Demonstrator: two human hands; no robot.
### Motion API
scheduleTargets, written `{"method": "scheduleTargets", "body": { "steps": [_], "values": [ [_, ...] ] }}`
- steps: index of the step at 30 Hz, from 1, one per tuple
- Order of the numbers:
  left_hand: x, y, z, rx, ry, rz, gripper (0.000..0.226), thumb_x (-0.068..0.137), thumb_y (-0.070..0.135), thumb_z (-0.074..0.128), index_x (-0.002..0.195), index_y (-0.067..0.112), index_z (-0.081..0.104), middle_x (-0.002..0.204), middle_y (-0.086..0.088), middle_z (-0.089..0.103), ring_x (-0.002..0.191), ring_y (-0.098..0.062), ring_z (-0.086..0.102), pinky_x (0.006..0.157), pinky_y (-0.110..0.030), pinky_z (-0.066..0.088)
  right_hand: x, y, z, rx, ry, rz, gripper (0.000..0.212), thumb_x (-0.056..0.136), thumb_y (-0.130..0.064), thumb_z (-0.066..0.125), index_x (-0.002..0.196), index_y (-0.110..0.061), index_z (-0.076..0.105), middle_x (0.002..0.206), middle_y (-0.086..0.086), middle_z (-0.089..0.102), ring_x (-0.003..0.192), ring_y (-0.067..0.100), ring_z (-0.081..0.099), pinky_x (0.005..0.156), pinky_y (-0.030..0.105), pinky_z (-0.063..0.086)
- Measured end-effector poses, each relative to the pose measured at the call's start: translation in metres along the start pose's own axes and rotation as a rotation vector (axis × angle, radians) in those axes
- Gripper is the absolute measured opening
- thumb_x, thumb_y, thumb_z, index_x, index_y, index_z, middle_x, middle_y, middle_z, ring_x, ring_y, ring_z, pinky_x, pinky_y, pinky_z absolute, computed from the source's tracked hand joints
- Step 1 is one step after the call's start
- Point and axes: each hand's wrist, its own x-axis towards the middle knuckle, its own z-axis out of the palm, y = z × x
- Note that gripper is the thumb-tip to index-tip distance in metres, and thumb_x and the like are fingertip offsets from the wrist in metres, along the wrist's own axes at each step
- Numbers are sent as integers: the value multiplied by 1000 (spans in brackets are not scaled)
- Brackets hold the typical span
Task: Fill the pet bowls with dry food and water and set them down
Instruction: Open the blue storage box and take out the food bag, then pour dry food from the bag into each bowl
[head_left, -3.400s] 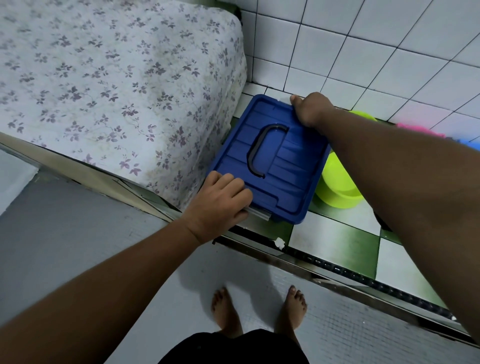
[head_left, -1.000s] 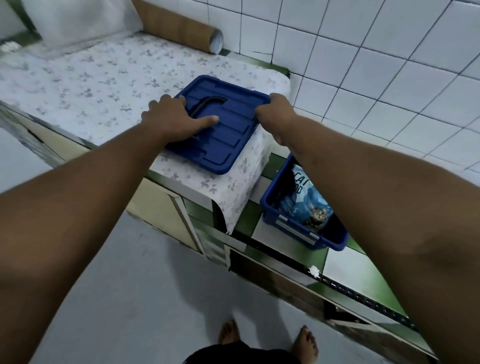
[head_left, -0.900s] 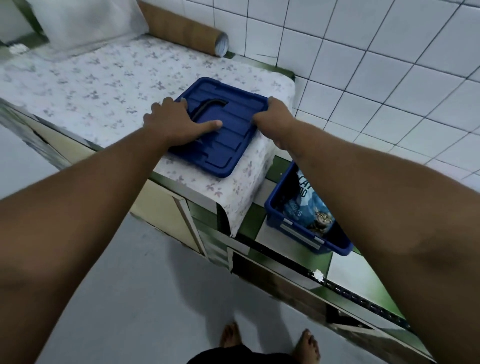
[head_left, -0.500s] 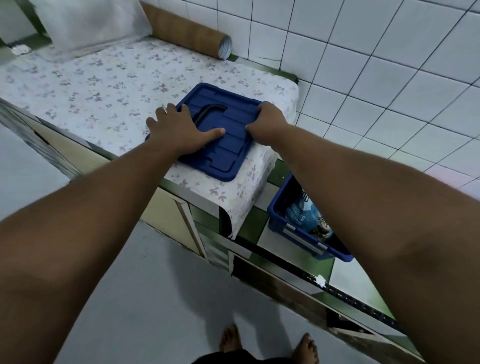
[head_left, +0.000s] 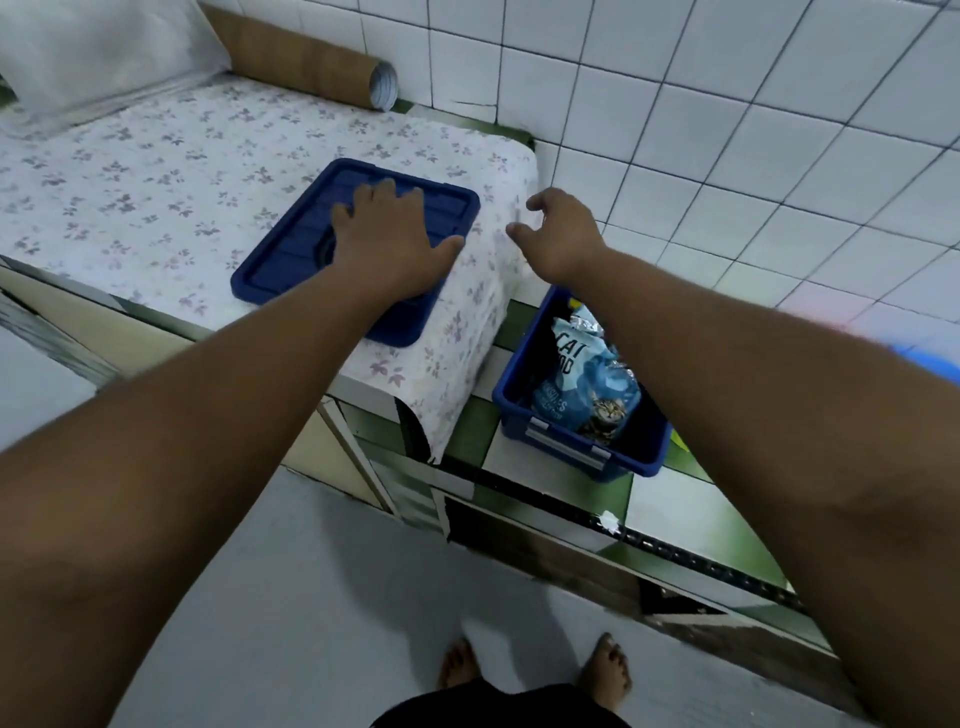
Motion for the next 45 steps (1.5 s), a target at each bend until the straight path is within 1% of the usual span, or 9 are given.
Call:
{"method": "scheduleTargets", "body": {
  "steps": [5, 10, 18, 25, 28, 31, 37, 42, 45],
  "values": [
    [-18, 62, 19, -247, 14, 264, 63, 96, 52, 59, 147, 16, 50, 148, -13, 51, 137, -31, 44, 111, -47, 40, -23, 48, -33, -91, 35, 92, 41, 93, -32, 65, 126, -9, 59, 126, 9, 60, 113, 22, 58, 86, 21, 39],
    [-36, 105, 49, -370, -177, 284, 33, 94, 41, 67, 111, 13, 69, 116, -11, 70, 108, -27, 65, 95, -41, 53, -52, 95, -54, -169, 23, 233, 25, 87, -24, 68, 108, -10, 69, 107, 9, 69, 103, 26, 63, 80, 24, 43],
    [-49, 134, 93, -398, -316, 166, 27, 97, 30, 65, 77, 21, 49, 90, -5, 59, 82, -23, 57, 79, -41, 52, -86, 136, -45, -394, -141, 274, 23, 84, -14, 68, 104, -2, 69, 106, 15, 70, 100, 33, 64, 83, 34, 54],
    [-50, 144, 124, -729, -448, -113, 22, 99, 26, 65, 93, 4, 63, 92, -12, 67, 78, -25, 58, 64, -33, 44, -91, 145, -23, -657, -262, 107, 34, 87, -9, 65, 121, -5, 61, 129, 20, 45, 120, 39, 49, 96, 46, 50],
    [-54, 145, 130, -740, -519, -125, 25, 95, 28, 72, 84, 13, 55, 90, -4, 63, 78, -20, 58, 78, -34, 48, -93, 150, -21, -755, -277, 49, 44, 88, -12, 67, 130, -4, 55, 135, 20, 40, 127, 37, 39, 98, 48, 48],
    [-52, 143, 134, -768, -570, -121, 28, 90, 27, 79, 103, 9, 62, 105, -7, 68, 97, -26, 65, 96, -41, 54, -93, 151, -21, -795, -263, 30, 45, 88, -9, 66, 131, -4, 54, 135, 18, 41, 128, 36, 39, 97, 45, 47],
    [-48, 141, 135, -833, -592, -156, 21, 87, 17, 82, 98, 13, 65, 112, -10, 72, 105, -29, 68, 100, -45, 54, -90, 149, -27, -815, -271, 10, 36, 93, -4, 54, 129, 0, 56, 134, 20, 41, 126, 36, 40, 100, 48, 47],
    [-45, 136, 138, -875, -626, -147, 54, 78, 18, 90, 122, 9, 60, 115, -3, 70, 106, -23, 65, 99, -40, 53, -94, 152, -42, -788, -284, -35, 32, 93, -6, 52, 125, -8, 57, 132, 20, 41, 121, 38, 40, 100, 43, 39],
    [-35, 131, 151, -917, -735, -104, 92, 48, 25, 104, 129, 15, 62, 117, 1, 75, 111, -19, 69, 106, -43, 51, -96, 155, -48, -673, -267, -45, 30, 89, -7, 58, 118, -15, 59, 124, 19, 46, 115, 37, 44, 94, 38, 38]
  ]
}}
